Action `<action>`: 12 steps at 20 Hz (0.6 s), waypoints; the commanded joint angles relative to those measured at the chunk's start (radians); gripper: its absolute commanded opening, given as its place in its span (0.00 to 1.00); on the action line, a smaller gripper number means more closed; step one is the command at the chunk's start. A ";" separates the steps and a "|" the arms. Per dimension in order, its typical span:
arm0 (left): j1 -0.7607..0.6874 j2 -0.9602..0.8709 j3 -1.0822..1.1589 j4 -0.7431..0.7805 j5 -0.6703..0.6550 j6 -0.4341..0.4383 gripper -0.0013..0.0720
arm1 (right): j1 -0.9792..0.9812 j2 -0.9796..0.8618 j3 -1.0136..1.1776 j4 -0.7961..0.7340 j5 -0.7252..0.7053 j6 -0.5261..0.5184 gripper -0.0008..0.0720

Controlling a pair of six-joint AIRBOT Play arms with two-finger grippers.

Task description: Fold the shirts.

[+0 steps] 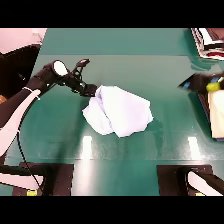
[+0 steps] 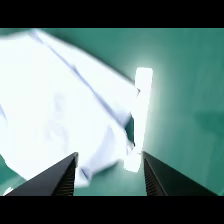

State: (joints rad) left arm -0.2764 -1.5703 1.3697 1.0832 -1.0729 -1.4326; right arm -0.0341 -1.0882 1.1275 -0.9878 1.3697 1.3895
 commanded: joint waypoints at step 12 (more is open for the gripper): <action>0.015 0.012 0.015 0.028 -0.013 0.001 0.05 | 0.319 -0.381 -0.220 0.121 -0.282 -0.066 0.39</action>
State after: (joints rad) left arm -0.2619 -1.5593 1.3834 1.1023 -1.0843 -1.4315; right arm 0.2375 -1.4071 0.8665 -0.8711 1.1255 1.3296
